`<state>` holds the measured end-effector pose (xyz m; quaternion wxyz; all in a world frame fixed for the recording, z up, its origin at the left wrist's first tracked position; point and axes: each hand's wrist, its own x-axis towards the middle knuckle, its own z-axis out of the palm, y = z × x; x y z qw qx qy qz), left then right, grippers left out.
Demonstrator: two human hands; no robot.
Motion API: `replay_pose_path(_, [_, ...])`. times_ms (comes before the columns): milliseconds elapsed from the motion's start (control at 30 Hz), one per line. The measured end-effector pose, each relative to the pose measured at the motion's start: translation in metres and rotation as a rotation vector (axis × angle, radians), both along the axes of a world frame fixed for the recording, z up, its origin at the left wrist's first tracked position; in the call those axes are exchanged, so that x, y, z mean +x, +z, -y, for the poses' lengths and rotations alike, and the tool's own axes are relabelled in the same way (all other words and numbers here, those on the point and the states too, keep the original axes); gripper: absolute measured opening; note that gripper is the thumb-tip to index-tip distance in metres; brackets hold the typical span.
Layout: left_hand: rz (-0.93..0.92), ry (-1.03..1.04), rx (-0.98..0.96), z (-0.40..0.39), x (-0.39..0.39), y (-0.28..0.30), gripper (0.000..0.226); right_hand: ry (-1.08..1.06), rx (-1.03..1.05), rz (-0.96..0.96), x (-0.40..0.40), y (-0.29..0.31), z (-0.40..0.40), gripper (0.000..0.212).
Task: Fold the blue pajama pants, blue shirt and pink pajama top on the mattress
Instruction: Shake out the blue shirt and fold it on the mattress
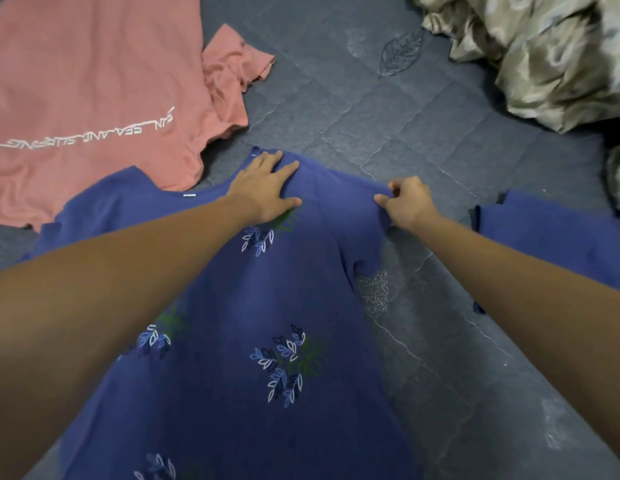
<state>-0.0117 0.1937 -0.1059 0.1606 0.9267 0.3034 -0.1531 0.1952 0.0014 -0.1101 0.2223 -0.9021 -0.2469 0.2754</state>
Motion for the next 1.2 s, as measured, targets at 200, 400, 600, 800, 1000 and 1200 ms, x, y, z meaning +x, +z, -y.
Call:
replay_pose_path(200, [0.072, 0.050, 0.155, 0.024, 0.018, -0.002, 0.073, -0.095, 0.110, -0.088, 0.001, -0.004, 0.003, 0.019])
replay_pose_path(400, [0.423, 0.019, 0.041, 0.124, 0.028, 0.009, 0.050, -0.182, 0.197, -0.337, 0.001, 0.008, -0.006, 0.022])
replay_pose_path(600, [0.288, -0.253, 0.043, 0.184, 0.025, -0.007, 0.070, -0.106, 0.071, -0.342, 0.008, 0.019, -0.024, 0.017])
replay_pose_path(800, [0.216, -0.411, 0.139, 0.190, 0.025, -0.008, 0.060, -0.179, 0.106, -0.395, 0.018, 0.019, -0.025, 0.030])
replay_pose_path(1000, [0.424, -0.228, 0.070, 0.190, 0.023, -0.002, 0.018, -0.179, 0.248, -0.501, 0.023, 0.022, -0.027, 0.013])
replay_pose_path(1200, [0.512, -0.024, -0.092, 0.192, 0.011, -0.003, 0.016, -0.031, 0.072, -0.329, 0.034, 0.017, -0.025, 0.008])
